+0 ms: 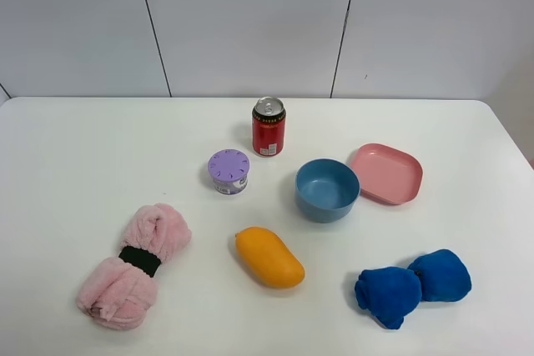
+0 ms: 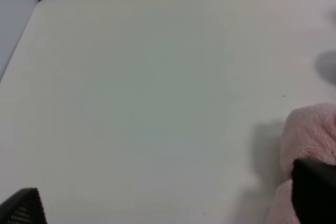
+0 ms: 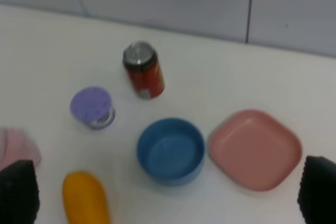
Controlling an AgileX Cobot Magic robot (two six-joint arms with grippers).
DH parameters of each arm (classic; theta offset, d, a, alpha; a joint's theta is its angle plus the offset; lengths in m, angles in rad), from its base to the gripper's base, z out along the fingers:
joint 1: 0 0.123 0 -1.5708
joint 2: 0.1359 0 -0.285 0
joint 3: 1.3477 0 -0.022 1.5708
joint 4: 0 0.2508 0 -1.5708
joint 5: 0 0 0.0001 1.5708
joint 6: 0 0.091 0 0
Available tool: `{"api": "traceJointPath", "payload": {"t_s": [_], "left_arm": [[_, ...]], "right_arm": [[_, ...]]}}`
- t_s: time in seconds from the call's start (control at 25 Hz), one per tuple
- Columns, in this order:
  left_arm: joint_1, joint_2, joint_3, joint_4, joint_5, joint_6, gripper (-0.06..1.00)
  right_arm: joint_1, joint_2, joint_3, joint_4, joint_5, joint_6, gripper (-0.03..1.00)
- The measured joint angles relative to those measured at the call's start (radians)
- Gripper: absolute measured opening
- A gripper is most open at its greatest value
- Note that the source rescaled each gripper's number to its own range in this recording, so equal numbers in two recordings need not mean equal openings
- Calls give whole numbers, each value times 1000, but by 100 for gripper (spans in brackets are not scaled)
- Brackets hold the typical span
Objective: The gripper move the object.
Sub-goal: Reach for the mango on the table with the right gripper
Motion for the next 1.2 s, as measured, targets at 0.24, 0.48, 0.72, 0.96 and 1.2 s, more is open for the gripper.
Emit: {"api": "traceJointPath", "payload": {"t_s": [0.24,0.48,0.72,0.96,1.2], "left_arm": [[0,0,0,0,0,0,100],[0,0,0,0,0,0,100],[0,0,0,0,0,0,100],[0,0,0,0,0,0,100],[0,0,0,0,0,0,100]], "right_arm": [[0,199,-53,20,16,-37,100],[0,322,-56,32,-29,-87,100],[0,374,-56,88,-47,-127,100],[0,373,-56,101,-48,-133,100],[121,373,-56,-19,-78,-90,100]]}}
